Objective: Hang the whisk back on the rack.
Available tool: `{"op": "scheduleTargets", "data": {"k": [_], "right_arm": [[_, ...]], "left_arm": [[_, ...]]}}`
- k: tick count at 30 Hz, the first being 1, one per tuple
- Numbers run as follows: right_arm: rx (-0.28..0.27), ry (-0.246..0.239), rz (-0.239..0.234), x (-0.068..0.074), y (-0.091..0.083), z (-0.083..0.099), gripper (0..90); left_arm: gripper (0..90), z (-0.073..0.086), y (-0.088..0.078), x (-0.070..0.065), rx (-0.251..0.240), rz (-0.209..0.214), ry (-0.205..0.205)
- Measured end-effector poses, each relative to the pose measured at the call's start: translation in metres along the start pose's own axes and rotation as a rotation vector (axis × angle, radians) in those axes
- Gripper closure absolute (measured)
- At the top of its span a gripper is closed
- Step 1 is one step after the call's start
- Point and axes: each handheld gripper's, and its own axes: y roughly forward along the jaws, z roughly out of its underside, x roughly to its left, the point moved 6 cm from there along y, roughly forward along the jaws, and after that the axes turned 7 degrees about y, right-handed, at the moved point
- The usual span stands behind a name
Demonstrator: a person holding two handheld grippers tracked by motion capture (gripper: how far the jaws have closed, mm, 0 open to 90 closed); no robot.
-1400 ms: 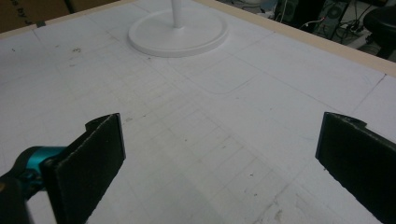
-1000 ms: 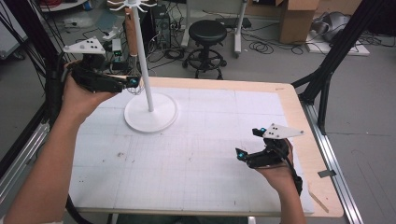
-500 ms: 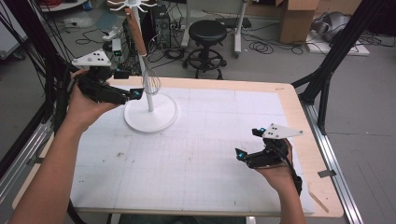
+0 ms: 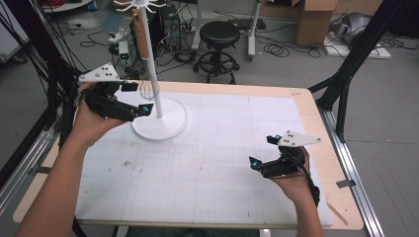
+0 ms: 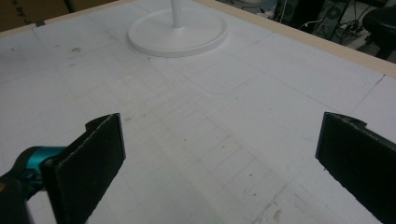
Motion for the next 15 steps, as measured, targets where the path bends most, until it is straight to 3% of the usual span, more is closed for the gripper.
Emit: {"op": "scheduleTargets", "data": {"k": [3,15], "right_arm": [[-0.003,0.006,0.0,-0.001,-0.001,0.0,0.3],[-0.003,0.01,0.003,-0.002,-0.002,0.001,0.3]], "left_arm": [[7.0,0.006,0.004,-0.005,0.016,0.01,0.005],[6.7,0.028,0.019,-0.023,0.017,0.041,0.016]]}}
